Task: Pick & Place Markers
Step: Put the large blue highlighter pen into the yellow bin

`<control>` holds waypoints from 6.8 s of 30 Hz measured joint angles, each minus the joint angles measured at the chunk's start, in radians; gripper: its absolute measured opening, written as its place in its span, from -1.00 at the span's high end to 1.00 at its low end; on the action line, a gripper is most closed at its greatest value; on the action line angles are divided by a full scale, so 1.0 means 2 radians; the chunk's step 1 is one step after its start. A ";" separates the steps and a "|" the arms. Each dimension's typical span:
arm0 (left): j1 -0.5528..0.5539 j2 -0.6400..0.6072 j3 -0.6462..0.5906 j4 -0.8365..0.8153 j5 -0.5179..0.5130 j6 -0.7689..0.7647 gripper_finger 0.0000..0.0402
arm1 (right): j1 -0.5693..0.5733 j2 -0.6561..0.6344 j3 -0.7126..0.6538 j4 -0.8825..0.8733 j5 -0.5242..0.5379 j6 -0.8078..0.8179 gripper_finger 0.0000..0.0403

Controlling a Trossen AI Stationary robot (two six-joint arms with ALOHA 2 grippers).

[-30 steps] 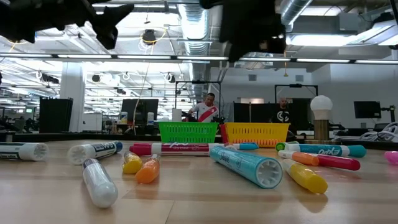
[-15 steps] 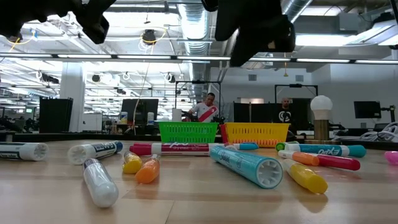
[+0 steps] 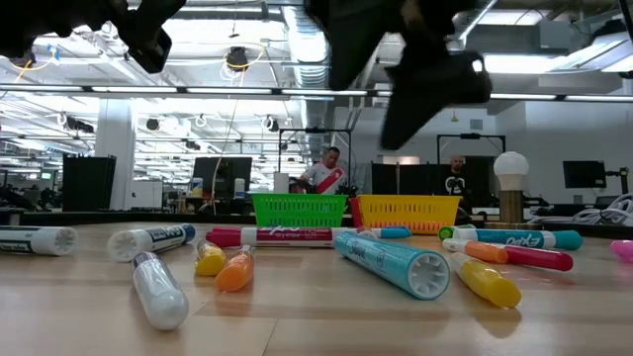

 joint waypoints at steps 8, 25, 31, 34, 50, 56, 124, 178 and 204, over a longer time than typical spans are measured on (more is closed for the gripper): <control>0.000 0.000 0.000 -0.007 0.000 0.000 -0.20 | -0.008 0.022 0.000 -0.012 -0.015 -0.004 -0.19; 0.000 0.000 0.000 -0.011 0.000 0.001 -0.20 | -0.027 0.041 0.000 -0.019 -0.018 0.006 -0.19; 0.000 0.000 0.000 -0.011 -0.002 0.002 -0.20 | -0.026 0.054 0.000 -0.008 -0.015 0.022 -0.19; 0.000 0.000 0.000 -0.012 -0.002 0.002 -0.20 | -0.026 0.055 0.000 -0.007 -0.010 0.029 -0.19; 0.000 0.000 0.000 -0.016 -0.002 0.002 -0.20 | -0.019 0.082 0.002 0.003 -0.005 0.065 -0.19; 0.000 0.000 0.000 -0.018 -0.002 0.002 -0.20 | -0.019 0.098 0.006 0.001 -0.005 0.079 -0.17; 0.000 0.000 0.000 -0.025 0.002 0.002 -0.20 | -0.023 0.099 0.264 -0.234 0.034 -0.053 0.67; 0.017 0.000 0.000 -0.026 0.003 0.028 -0.20 | -0.092 0.029 0.360 -0.429 0.205 -0.321 0.67; 0.038 -0.026 0.000 -0.038 0.003 0.064 -0.20 | -0.269 0.029 0.359 -0.430 0.200 -0.541 0.67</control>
